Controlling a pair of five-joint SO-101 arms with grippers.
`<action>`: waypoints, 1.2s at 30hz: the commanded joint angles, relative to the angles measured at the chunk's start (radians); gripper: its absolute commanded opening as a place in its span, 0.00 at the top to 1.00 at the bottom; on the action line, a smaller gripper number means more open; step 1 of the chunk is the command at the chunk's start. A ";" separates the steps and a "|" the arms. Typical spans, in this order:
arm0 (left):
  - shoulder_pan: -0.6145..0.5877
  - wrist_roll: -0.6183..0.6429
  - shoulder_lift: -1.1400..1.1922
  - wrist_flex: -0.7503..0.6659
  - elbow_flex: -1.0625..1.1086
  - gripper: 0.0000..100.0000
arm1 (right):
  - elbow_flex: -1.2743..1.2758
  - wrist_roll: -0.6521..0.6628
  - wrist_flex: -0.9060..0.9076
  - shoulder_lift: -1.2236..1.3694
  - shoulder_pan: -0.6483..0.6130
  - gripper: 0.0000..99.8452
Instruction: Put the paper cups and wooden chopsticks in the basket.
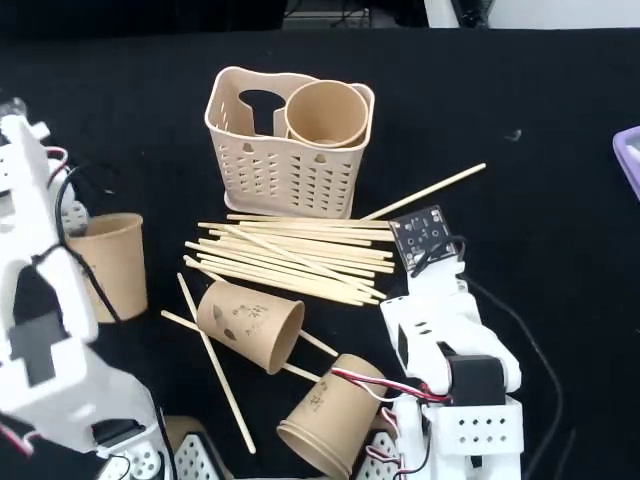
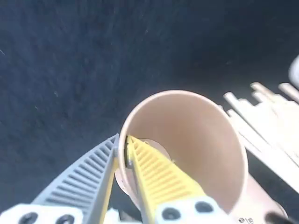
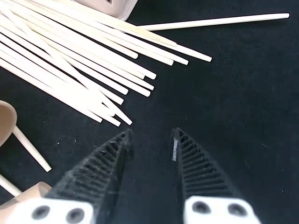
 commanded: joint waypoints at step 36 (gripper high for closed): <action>0.834 0.270 -0.457 -1.115 0.384 0.97 | 0.308 -0.299 -0.563 -0.012 0.350 0.98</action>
